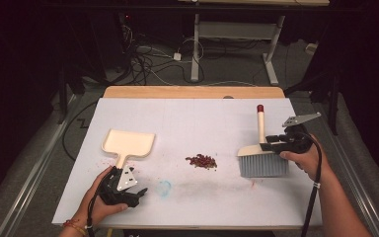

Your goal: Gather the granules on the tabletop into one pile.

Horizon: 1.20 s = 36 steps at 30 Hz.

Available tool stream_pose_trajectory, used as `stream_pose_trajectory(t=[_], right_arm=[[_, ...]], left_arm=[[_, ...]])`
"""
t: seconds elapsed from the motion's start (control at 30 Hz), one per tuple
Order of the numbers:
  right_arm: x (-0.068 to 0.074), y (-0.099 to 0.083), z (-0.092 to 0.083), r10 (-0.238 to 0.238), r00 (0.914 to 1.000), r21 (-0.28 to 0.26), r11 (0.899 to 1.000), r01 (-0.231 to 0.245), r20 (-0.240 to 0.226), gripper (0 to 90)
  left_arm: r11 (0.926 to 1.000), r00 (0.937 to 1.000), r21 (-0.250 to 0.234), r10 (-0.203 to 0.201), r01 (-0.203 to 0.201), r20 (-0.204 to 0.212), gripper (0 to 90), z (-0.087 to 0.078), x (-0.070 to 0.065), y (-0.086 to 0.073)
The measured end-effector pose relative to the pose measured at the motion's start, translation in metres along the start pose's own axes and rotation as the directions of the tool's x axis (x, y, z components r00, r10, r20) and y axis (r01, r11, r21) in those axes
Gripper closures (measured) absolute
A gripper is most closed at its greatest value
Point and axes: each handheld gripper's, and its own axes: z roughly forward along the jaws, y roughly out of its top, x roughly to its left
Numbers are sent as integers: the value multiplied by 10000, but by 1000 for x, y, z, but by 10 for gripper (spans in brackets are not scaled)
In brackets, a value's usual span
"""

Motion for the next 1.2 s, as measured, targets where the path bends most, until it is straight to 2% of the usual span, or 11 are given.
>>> stream_pose_trajectory(t=[0.1, 0.2, 0.27, 0.37, 0.4, 0.43, 0.5, 0.6, 0.63, 0.7, 1.2], right_arm=[[-9, -2, 0, 302, 9995, -123, 9995, -301, 72, 561], [-12, -3, 1, 360, 9954, -108, 9993, -351, 885, 608], [-13, -4, 1, 329, 9803, -192, 9994, -297, 1950, 668], [-17, -7, 5, 537, 9649, -274, 9985, -483, 2571, 735], [-18, -9, 9, 495, 9560, -122, 9988, -480, 2893, 757], [-19, -10, 14, 411, 9526, 135, 9988, -473, 3015, 766], [-21, -13, 25, 327, 9504, 600, 9967, -539, 3094, 786], [-22, -15, 39, -56, 9360, 1196, 9921, -390, 3519, 815], [-22, -14, 40, -37, 9331, 1206, 9918, -426, 3596, 815], [-22, -14, 41, -18, 9358, 1135, 9927, -409, 3525, 808], [-21, -13, 48, -51, 9275, 1014, 9942, -354, 3738, 755]], left_arm=[[10000, 10000, 55, 26, -26, 22, 186, 1, 0, 0], [10000, 9999, 88, -35, 34, 98, 186, 2, -1, 1], [10000, 9999, 87, -46, 45, 104, 186, 2, -1, 0], [9999, 10000, 102, 50, -51, 42, 186, 2, -1, 0], [9999, 10000, 96, 49, -49, 59, 186, 2, -1, 0], [9999, 10000, 91, 45, -46, 67, 186, 2, -1, 1], [9999, 10000, 87, 55, -55, 63, 186, 2, -1, 1], [10000, 10000, 83, 47, -48, 60, 186, 2, 0, 0], [10000, 10000, 83, 42, -42, 65, 186, 2, 0, 0], [9999, 10000, 97, 59, -59, 65, 186, 2, 0, 0], [9999, 9999, 96, 69, -70, 83, 186, 2, -1, 1]])
